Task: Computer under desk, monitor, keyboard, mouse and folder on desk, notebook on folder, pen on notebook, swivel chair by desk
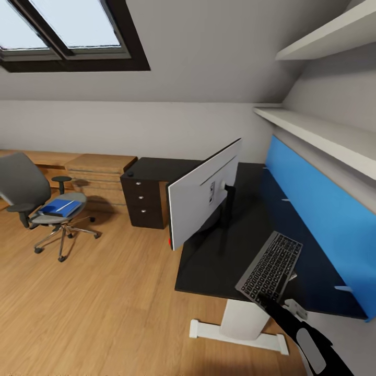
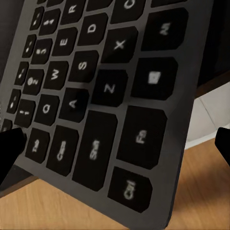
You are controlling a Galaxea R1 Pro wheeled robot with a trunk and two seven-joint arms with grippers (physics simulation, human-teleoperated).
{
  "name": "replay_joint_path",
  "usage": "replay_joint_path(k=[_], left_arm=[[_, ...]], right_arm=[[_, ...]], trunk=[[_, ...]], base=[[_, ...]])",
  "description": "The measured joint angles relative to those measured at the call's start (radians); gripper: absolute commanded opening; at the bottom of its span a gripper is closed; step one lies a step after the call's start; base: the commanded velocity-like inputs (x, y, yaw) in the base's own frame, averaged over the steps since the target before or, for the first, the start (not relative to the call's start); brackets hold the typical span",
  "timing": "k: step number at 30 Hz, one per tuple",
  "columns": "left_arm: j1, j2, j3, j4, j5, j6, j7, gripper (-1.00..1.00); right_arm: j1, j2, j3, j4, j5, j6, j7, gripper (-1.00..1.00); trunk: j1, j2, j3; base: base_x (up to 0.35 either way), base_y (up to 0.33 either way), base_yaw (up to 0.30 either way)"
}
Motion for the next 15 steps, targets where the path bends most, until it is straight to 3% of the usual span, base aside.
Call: replay_joint_path(k=[11, 15], left_arm=[[0.0, -0.001, 0.0, 0.0, 0.0, 0.0, 0.0, 1.0], [0.0, -0.001, 0.0, 0.0, 0.0, 0.0, 0.0, 1.0]], right_arm=[[-0.001, 0.001, 0.0, 0.0, 0.0, 0.0, 0.0, 1.0], [0.0, 0.001, 0.001, 0.0, 0.0, 0.0, 0.0, 1.0]], trunk=[[0.0, 0.0, -0.002], [0.0, 0.0, -0.002]], base=[[0.0, 0.0, 0.02], [0.0, 0.0, 0.147]])
